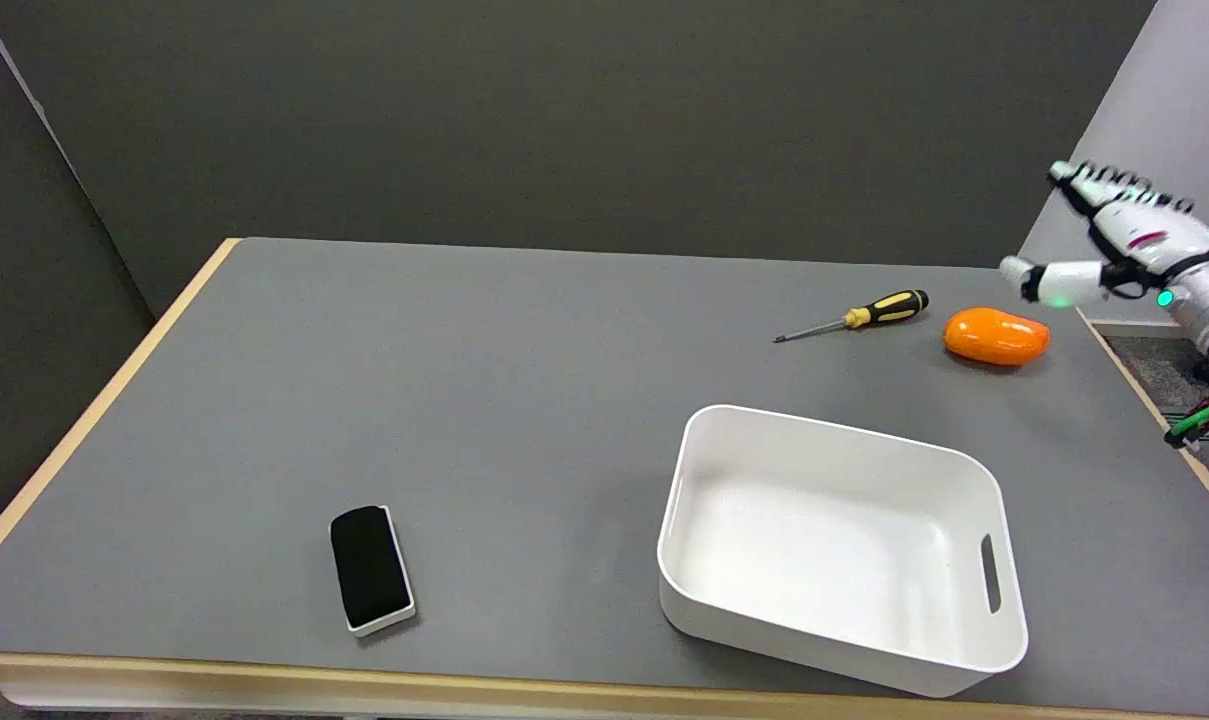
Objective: Pick up mango.
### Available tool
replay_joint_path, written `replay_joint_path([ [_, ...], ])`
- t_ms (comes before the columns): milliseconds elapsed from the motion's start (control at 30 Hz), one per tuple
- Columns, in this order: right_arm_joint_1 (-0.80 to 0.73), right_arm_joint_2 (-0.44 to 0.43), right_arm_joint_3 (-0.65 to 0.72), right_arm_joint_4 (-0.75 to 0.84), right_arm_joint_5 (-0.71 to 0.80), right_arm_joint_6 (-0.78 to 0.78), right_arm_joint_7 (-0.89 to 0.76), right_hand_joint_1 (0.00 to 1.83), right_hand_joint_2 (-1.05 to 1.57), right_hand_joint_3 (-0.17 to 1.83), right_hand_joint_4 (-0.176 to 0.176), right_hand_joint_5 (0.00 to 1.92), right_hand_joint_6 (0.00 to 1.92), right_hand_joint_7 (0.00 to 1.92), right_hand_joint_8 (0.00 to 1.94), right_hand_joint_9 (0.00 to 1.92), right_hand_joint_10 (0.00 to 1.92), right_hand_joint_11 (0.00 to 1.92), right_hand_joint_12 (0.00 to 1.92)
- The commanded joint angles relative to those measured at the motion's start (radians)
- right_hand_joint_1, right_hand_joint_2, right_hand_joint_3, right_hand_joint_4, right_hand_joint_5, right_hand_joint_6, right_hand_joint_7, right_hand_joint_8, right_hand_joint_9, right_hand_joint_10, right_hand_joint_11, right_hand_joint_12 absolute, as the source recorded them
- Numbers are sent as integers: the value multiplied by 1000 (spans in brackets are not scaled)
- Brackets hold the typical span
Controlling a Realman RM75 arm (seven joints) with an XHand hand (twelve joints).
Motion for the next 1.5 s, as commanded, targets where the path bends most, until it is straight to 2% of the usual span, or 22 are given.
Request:
replay_joint_path([
  [33, 76, 53, -194, -46, -128, -383, -46, 322, 516, 908, 26, -1, 0, -1, 5, -1, 122, -1, 675],
  [200, 91, 14, -195, -115, -128, -399, -46, 336, 527, 897, 21, -1, -1, -1, -1, -1, 6, -1, 625],
  [267, 104, 4, -195, -138, -128, -396, -46, 334, 556, 791, 22, -1, -1, -1, -1, -1, 0, -1, 620],
  [367, 124, -10, -190, -152, -124, -387, -46, 335, 504, 879, 24, -1, -1, -1, -1, -1, -1, -1, 605],
  [533, 151, -24, -189, -155, -128, -364, -46, 336, 505, 879, 24, -1, -1, -1, -1, -1, -1, -1, 598],
  [633, 220, -40, -213, -177, -128, -352, -46, 336, 506, 880, 24, -1, -1, -1, -1, -1, -1, -1, 599],
  [833, 400, -55, -336, -256, -128, -308, -46, 337, 508, 880, 22, -1, -1, -1, -1, -1, -1, -1, 610],
  [900, 438, -54, -386, -273, -129, -302, -46, 342, 557, 792, 22, -1, -1, -1, -1, -1, -1, -1, 617],
  [967, 498, -61, -460, -306, -129, -292, -46, 347, 526, 897, 23, -1, -1, -1, -1, -1, 6, -1, 612],
  [1033, 539, -75, -505, -341, -129, -284, -46, 342, 525, 907, 22, -1, -1, -1, -1, -1, 10, -1, 615],
  [1233, 590, -117, -536, -432, -129, -266, -46, 341, 519, 907, 17, -1, -1, -1, -1, -1, 34, -1, 628],
  [1333, 605, -128, -547, -460, -129, -247, -46, 331, 538, 876, 19, -1, 5, -1, -1, -1, 120, -1, 654],
  [1400, 606, -128, -548, -464, -129, -233, -46, 376, 567, 899, 16, -1, 119, -1, 148, -1, 294, -1, 714],
  [1500, 599, -128, -547, -465, -129, -210, -46, 458, 594, 966, 15, 44, 191, 75, 224, 50, 520, -1, 864],
])
